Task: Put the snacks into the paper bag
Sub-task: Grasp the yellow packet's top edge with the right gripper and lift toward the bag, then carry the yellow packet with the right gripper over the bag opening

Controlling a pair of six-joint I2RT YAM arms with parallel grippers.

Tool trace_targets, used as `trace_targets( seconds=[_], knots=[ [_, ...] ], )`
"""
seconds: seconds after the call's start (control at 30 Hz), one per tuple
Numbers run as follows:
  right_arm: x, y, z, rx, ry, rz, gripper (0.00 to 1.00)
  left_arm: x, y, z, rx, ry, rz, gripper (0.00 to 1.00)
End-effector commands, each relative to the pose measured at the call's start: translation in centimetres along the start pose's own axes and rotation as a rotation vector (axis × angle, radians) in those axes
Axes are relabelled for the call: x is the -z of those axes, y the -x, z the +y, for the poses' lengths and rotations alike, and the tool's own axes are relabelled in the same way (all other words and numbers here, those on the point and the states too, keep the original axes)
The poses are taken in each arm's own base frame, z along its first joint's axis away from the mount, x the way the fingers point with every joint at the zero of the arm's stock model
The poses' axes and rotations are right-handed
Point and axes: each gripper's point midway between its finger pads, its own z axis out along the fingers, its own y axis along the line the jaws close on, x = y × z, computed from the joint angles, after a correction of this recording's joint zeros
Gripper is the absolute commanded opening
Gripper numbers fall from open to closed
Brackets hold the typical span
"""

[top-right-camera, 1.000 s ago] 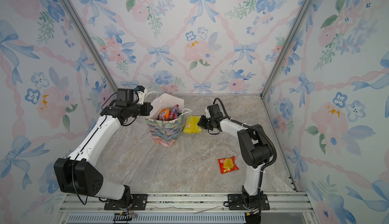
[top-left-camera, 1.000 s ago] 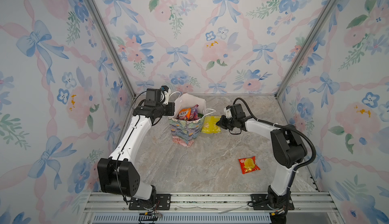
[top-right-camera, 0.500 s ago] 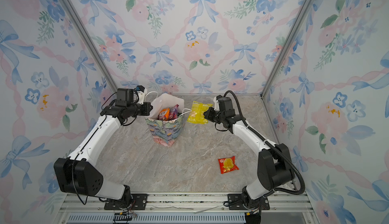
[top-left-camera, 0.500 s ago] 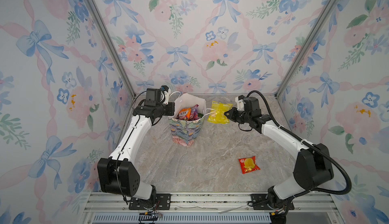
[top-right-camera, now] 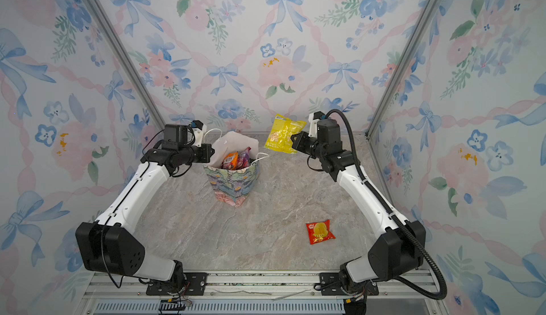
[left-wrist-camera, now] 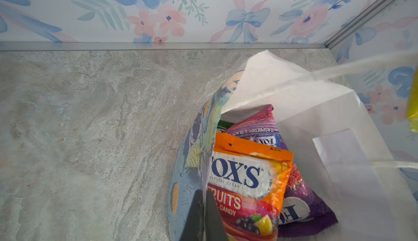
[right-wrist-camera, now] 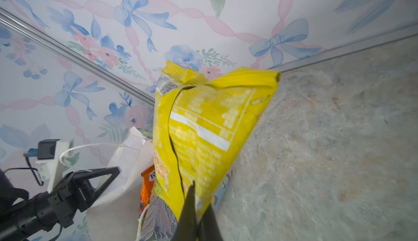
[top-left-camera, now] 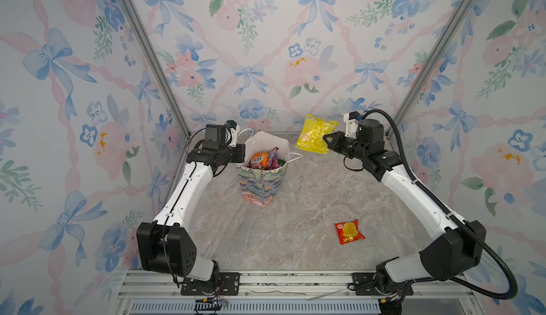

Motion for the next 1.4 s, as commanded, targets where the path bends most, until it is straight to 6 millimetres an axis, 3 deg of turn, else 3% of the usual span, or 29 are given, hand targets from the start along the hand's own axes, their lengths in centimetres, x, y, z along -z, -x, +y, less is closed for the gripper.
trace_targets(
  seconds=[0.0,0.23,0.5,0.57,0.9,1.2,1.37],
  knots=[
    [-0.1,1.4,2.9,0.065,0.044,-0.027,0.0,-0.1,-1.3,0.5,-0.003,0.013,0.041,0.0],
    [-1.7,0.9,7.3,0.112,0.117,-0.017,0.0,-0.2,-1.4,0.4,-0.001,0.007,0.044,0.0],
    [-3.7,-1.4,11.3,0.133,0.192,0.025,0.0,-0.2,-1.4,0.5,-0.003,0.01,0.043,0.0],
    [-5.2,-2.8,11.5,0.139,0.191,0.058,0.0,-0.1,-1.3,0.5,-0.003,0.014,0.041,0.0],
    [-8.0,-7.1,13.1,0.135,0.216,0.145,0.0,0.0,-1.3,0.4,-0.003,0.01,0.039,0.0],
    [-7.9,-9.9,14.3,0.103,0.239,0.184,0.0,0.2,-1.2,0.4,-0.006,0.012,0.035,0.0],
    [-7.6,-10.7,13.8,0.084,0.23,0.185,0.0,0.2,-1.1,0.4,-0.005,0.012,0.032,0.0]
  ],
)
